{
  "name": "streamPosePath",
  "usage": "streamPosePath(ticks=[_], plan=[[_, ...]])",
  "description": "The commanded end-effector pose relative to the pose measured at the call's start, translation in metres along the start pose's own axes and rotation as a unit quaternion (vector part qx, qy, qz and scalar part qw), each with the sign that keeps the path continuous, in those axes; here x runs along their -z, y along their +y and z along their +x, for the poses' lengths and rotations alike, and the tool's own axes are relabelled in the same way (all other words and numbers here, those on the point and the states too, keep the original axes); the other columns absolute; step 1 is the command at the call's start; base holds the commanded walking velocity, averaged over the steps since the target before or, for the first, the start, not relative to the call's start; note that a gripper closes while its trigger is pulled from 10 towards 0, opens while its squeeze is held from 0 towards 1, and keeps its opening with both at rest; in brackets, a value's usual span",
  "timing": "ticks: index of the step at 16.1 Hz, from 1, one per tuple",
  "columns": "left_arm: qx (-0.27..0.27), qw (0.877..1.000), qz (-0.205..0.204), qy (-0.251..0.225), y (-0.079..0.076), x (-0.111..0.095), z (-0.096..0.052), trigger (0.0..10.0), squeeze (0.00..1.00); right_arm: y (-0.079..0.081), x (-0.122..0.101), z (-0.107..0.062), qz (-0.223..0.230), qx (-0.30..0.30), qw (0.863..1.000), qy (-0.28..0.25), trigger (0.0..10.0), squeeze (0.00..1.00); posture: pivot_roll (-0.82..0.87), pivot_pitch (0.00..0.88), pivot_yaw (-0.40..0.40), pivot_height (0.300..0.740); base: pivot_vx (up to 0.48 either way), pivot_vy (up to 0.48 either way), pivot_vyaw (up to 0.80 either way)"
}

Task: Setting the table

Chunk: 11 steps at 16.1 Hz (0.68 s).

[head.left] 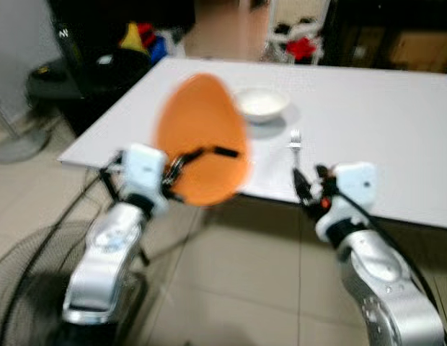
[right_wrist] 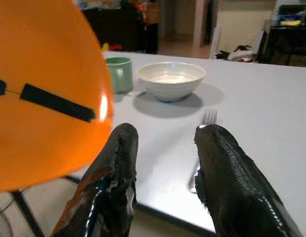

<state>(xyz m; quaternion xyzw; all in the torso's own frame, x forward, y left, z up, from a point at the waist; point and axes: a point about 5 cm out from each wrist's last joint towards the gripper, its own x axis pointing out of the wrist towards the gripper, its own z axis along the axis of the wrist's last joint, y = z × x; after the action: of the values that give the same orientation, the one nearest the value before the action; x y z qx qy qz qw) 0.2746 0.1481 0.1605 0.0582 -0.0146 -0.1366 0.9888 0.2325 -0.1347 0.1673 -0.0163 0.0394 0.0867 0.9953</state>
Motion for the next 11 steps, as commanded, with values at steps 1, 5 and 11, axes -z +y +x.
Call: streamPosePath(ticks=[1,5,11], plan=[[0.029,0.999,-0.007,-0.029,-0.013,-0.012,0.004,10.0,0.0,-0.006,-0.002,-0.002,-0.002,0.008,1.0,-0.002,10.0,0.0,0.05,0.0,0.082,0.74,0.326,0.0,-0.8],[0.013,0.999,-0.021,-0.021,-0.008,-0.008,0.001,10.0,0.0,-0.008,-0.003,-0.003,-0.01,-0.02,1.0,-0.002,10.0,0.0,0.06,0.0,0.074,0.74,0.328,0.0,-0.2],[-0.009,0.993,-0.114,-0.008,0.001,-0.002,-0.006,10.0,0.0,0.0,-0.01,-0.009,-0.018,-0.126,0.992,-0.014,10.0,0.0,0.07,0.0,0.067,0.74,0.272,0.0,0.0]])
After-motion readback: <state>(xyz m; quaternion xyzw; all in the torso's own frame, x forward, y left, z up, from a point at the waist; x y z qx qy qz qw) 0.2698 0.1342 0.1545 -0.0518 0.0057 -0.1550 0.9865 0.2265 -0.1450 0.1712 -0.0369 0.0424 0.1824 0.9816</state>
